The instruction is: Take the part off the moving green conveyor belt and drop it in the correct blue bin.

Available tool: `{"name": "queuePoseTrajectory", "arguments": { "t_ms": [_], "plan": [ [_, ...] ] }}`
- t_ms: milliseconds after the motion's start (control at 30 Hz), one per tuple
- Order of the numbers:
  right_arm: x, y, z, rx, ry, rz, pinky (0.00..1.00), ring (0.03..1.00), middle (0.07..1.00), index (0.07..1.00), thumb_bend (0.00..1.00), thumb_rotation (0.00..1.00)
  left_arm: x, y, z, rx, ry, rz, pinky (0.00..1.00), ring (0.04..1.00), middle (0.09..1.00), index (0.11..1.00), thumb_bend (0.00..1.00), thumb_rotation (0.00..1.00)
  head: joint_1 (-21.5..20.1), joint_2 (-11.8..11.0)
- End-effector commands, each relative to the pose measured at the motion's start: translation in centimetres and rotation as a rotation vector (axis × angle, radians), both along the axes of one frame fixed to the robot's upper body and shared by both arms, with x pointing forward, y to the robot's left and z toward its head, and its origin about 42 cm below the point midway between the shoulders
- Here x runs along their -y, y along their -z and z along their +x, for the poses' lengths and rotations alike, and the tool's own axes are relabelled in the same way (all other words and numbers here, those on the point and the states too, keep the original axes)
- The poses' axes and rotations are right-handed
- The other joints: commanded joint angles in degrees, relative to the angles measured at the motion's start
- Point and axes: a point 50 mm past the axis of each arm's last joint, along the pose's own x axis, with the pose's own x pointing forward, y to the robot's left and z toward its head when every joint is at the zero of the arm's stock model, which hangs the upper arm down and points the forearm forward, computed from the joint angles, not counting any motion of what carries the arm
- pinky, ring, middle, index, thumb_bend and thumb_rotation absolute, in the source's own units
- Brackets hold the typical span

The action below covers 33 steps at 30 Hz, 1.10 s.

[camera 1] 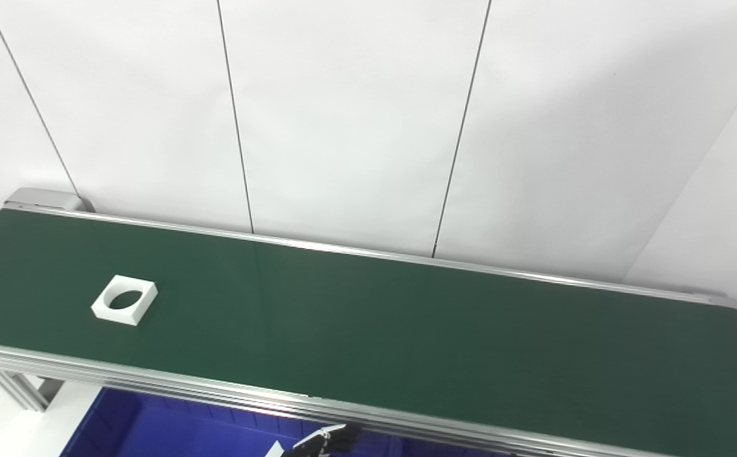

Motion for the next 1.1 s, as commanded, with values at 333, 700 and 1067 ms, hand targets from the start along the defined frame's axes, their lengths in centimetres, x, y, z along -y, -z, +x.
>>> {"name": "queuePoseTrajectory", "arguments": {
  "t_ms": [333,700,1067],
  "plan": [
    [-0.1,-0.7,0.6,0.076,-0.015,0.018,0.79,0.913,0.921,0.984,0.80,0.43,-0.4,-2.9,1.5,0.156,-0.010,-0.032,0.69,0.763,0.791,0.760,0.99,0.32,-0.08,-0.32],
    [-0.3,-0.8,1.0,0.079,-0.013,0.033,0.90,0.926,0.927,0.988,0.80,0.43,-3.7,-12.1,5.2,0.433,-0.048,-0.201,0.68,0.755,0.784,0.795,1.00,0.33,1.36,-0.50],
    [0.0,-0.7,1.1,0.078,-0.016,0.045,0.69,0.926,0.943,0.991,0.78,0.42,-7.3,-16.0,9.6,0.557,0.006,-0.134,0.82,0.874,0.887,0.881,0.99,0.36,2.43,-0.34]
  ]
}}
